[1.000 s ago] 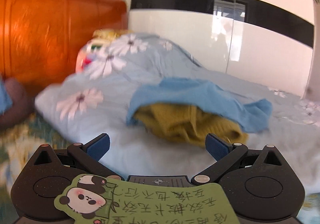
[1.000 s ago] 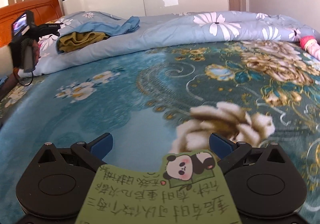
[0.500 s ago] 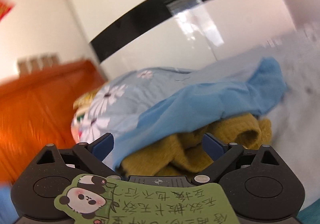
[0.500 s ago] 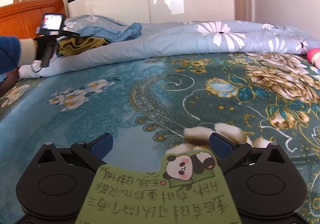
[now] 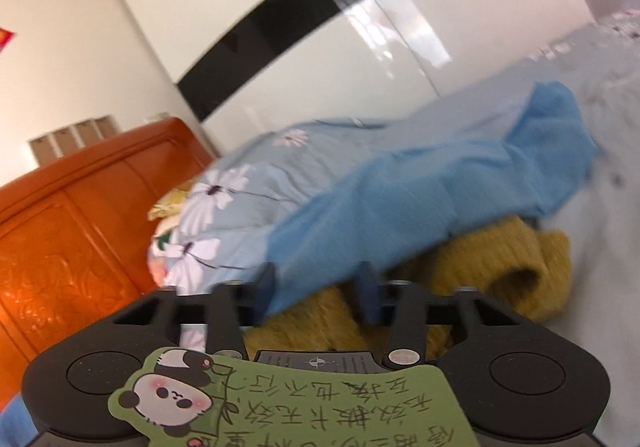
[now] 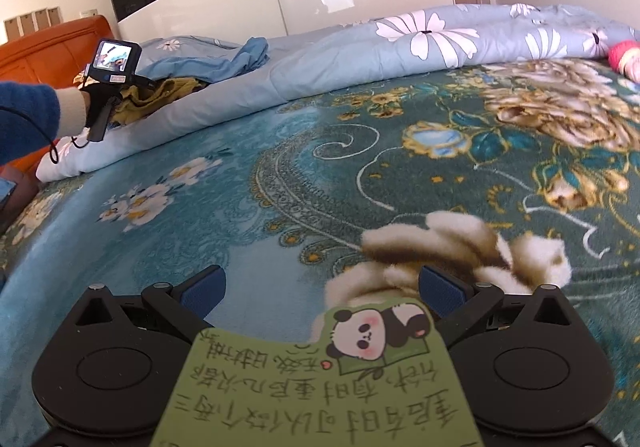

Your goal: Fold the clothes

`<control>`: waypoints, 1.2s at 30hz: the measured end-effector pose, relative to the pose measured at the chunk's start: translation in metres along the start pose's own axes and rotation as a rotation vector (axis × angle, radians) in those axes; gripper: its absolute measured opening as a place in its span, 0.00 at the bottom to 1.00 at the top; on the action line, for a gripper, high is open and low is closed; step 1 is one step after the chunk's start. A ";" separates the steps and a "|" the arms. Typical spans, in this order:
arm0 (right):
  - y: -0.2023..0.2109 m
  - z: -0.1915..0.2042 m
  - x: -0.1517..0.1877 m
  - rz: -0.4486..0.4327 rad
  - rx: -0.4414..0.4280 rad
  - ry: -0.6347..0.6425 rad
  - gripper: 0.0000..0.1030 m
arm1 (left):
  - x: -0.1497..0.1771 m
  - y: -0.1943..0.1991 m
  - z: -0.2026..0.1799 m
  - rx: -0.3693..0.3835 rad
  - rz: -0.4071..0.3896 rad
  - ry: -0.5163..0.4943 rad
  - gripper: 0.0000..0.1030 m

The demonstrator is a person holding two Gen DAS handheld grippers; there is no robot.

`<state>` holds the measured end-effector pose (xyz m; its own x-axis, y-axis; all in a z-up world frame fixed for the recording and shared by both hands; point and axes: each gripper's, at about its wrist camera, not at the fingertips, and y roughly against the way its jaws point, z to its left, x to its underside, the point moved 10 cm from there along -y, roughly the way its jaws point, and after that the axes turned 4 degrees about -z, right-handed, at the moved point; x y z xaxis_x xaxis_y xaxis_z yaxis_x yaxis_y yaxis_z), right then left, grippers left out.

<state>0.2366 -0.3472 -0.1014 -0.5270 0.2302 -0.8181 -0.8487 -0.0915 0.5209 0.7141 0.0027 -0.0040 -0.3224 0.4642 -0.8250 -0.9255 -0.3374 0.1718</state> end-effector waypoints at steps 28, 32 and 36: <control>0.072 0.029 -0.039 -0.111 -0.080 -0.055 0.99 | -0.117 0.256 0.203 0.405 -0.397 0.656 0.00; 0.113 0.040 -0.058 -0.178 -0.100 -0.042 0.99 | -0.148 0.340 0.224 0.502 -0.498 0.622 0.00; 0.151 0.055 -0.069 -0.243 -0.119 -0.023 0.99 | -0.147 0.429 0.221 0.655 -0.550 0.547 0.00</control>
<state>0.1472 -0.3240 0.0474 -0.3072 0.2813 -0.9091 -0.9502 -0.1437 0.2766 0.3207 -0.0289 0.3096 0.1645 -0.0744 -0.9836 -0.8977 0.4020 -0.1805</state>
